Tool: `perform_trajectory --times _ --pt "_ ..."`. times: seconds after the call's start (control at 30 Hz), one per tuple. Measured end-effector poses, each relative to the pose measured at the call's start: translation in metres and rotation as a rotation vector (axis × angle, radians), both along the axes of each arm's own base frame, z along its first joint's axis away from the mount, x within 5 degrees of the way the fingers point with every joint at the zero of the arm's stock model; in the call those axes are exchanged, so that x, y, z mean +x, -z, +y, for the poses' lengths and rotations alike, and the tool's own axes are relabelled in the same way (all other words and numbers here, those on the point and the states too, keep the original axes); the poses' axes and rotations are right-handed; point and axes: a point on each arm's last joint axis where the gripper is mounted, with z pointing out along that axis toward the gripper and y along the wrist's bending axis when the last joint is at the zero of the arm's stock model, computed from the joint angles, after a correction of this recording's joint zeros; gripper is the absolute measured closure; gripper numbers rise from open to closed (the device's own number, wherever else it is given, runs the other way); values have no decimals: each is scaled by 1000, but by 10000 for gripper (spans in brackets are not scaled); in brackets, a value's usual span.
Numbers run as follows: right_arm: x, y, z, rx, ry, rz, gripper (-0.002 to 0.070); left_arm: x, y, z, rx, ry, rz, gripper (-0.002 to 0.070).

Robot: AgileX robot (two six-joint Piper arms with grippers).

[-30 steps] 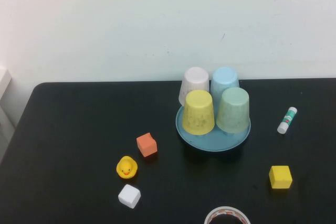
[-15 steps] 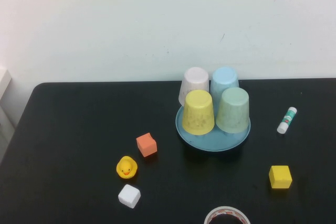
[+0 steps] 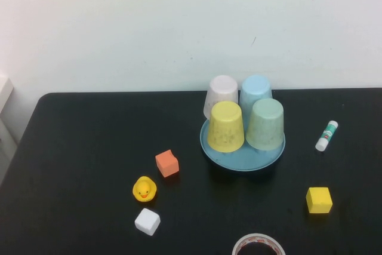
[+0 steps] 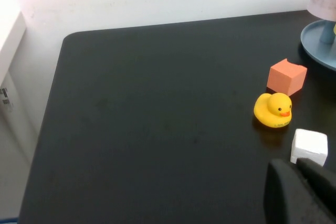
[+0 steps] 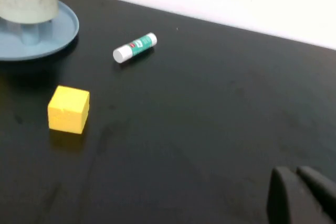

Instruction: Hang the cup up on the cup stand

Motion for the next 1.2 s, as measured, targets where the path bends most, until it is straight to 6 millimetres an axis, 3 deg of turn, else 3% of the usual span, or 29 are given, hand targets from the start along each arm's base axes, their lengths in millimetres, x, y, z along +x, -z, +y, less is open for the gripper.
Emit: perform_trajectory --times 0.5,1.2 --pt "0 0 -1 120 55 -26 678 0 0 0 0 0 0 676" --pt "0 0 -3 77 57 -23 678 0 0 0 0 0 0 676"
